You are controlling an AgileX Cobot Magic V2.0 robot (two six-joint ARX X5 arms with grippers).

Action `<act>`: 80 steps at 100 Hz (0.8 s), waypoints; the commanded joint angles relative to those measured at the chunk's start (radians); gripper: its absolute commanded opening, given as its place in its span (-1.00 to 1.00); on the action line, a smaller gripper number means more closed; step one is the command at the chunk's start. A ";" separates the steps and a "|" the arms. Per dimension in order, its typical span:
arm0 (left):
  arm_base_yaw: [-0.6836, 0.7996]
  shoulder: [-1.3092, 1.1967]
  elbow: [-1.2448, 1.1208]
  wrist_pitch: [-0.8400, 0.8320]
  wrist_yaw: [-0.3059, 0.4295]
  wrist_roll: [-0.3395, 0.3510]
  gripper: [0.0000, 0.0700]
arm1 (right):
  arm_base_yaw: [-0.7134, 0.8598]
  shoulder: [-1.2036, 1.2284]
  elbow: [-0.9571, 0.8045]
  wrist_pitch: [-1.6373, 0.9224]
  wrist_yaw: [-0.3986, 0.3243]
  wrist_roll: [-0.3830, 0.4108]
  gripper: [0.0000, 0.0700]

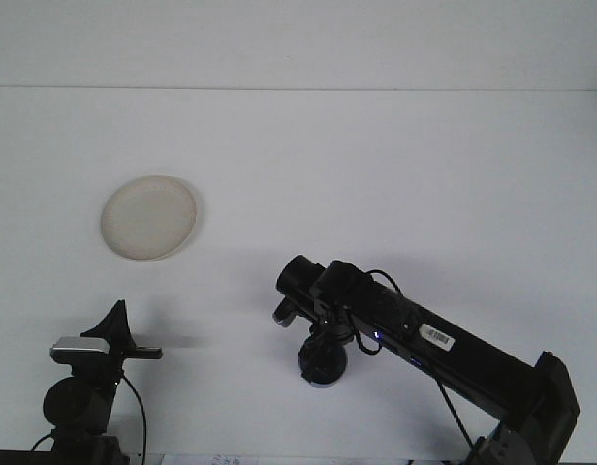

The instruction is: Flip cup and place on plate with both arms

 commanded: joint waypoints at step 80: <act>0.000 -0.002 -0.019 0.019 -0.005 0.011 -0.96 | -0.046 -1.138 -0.632 0.721 0.142 -0.002 0.23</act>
